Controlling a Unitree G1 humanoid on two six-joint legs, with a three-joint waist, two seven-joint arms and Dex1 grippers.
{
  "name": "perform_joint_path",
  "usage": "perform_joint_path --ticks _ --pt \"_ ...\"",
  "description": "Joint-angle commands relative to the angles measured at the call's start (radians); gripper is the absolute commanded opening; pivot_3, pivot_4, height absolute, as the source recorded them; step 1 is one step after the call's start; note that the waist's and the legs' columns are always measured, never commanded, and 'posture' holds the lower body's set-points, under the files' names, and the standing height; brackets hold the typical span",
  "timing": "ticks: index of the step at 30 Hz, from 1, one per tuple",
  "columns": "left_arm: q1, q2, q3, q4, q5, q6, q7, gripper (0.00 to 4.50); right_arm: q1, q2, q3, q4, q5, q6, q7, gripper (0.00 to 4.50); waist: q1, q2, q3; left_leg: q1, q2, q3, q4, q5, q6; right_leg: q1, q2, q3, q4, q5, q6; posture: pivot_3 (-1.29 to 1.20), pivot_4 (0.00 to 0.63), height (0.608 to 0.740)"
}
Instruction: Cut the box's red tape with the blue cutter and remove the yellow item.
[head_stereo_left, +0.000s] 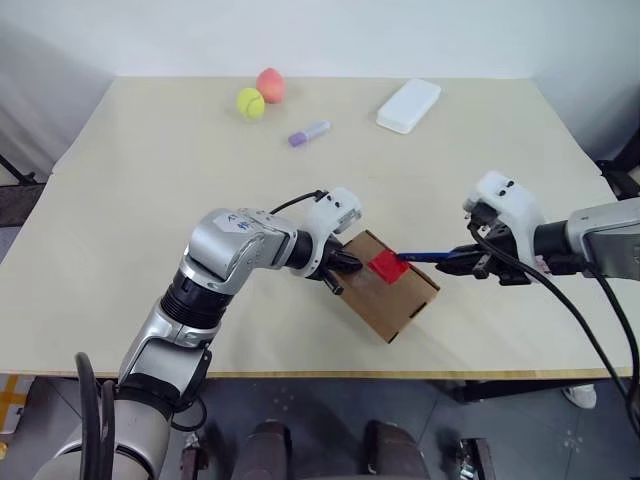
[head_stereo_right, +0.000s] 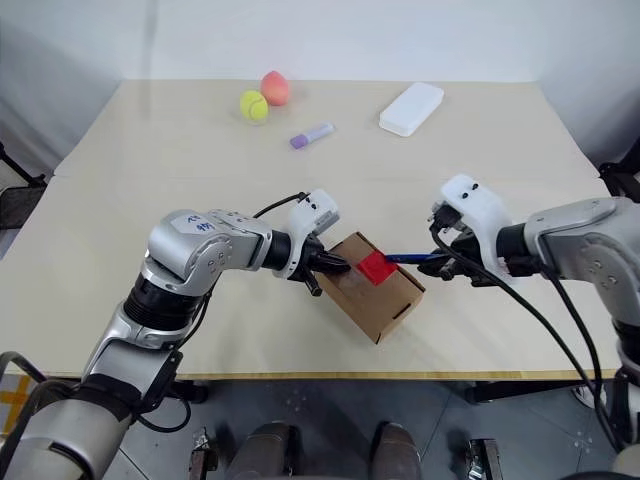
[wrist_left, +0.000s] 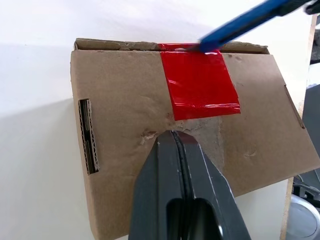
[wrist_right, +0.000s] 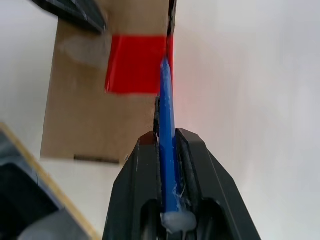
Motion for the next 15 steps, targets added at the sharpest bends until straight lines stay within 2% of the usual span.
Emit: perform_joint_path --ticks 1,10,15 --pt "0.04 0.002 -0.042 0.051 0.039 0.034 0.037 0.0 0.019 -0.036 -0.013 -0.031 0.046 0.017 0.02 0.16 0.001 0.0 0.0 0.0 0.0 0.0 0.0 0.0 0.0 0.0 0.0 0.0 0.0 0.0 0.0 0.0 0.15 0.74" --pt "0.042 0.01 -0.043 0.051 0.039 0.03 0.034 0.0 0.088 -0.117 -0.067 -0.05 0.074 0.017 0.034 0.16 0.005 0.0 0.0 0.0 0.0 0.0 0.0 0.0 0.0 0.0 0.0 0.0 0.0 0.0 0.0 0.0 0.15 0.74" --pt "0.043 0.014 -0.05 0.055 0.039 0.019 0.026 0.0 0.152 -0.15 -0.19 -0.06 0.097 0.016 0.039 0.16 0.005 0.0 0.0 0.0 0.0 0.0 0.0 0.0 0.0 0.0 0.0 0.0 -0.001 0.0 0.0 0.0 0.15 0.74"
